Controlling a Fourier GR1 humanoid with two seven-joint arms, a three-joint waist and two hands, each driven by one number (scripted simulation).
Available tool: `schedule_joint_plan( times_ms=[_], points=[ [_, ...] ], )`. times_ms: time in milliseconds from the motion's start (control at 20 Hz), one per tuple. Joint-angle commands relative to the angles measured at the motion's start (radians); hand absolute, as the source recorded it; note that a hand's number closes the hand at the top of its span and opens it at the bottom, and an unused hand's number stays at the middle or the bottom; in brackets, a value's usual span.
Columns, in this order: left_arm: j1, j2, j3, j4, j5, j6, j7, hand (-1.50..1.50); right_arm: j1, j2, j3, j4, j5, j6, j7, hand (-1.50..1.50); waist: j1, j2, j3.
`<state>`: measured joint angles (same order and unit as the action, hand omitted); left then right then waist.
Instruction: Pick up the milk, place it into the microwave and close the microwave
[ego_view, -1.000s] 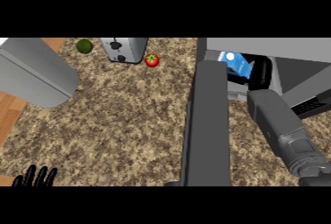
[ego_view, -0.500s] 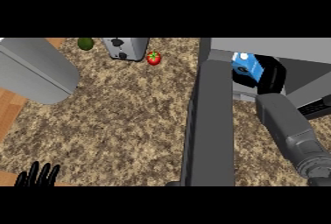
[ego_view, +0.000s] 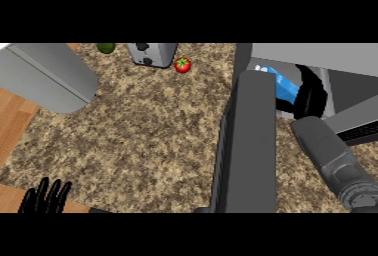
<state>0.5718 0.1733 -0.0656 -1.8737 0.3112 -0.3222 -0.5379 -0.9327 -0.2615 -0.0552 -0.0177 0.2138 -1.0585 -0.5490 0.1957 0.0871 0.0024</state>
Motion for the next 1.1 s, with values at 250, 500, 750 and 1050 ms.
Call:
schedule_joint_plan(
  times_ms=[250,500,750,1050],
  points=[
    [-0.023,-0.007,0.000,0.023,-0.001,0.008,0.012,-1.50,-0.093,0.068,0.061,0.006,0.060,0.173,-0.026,-1.50,-0.005,-0.013,0.005],
    [-0.028,0.002,0.008,0.025,-0.008,-0.010,-0.021,-1.50,-0.082,0.103,0.057,0.003,0.056,0.234,-0.045,-1.50,0.002,-0.010,0.006],
    [-0.014,0.003,0.017,0.031,-0.001,-0.008,-0.017,-1.50,-0.060,0.130,-0.011,-0.072,-0.014,0.335,-0.118,-1.50,-0.038,-0.022,0.008],
    [0.000,-0.016,0.003,0.031,-0.017,0.005,-0.023,-1.50,-0.002,0.162,-0.100,-0.119,-0.108,0.479,-0.213,-1.50,-0.080,-0.038,0.006]
  ],
)
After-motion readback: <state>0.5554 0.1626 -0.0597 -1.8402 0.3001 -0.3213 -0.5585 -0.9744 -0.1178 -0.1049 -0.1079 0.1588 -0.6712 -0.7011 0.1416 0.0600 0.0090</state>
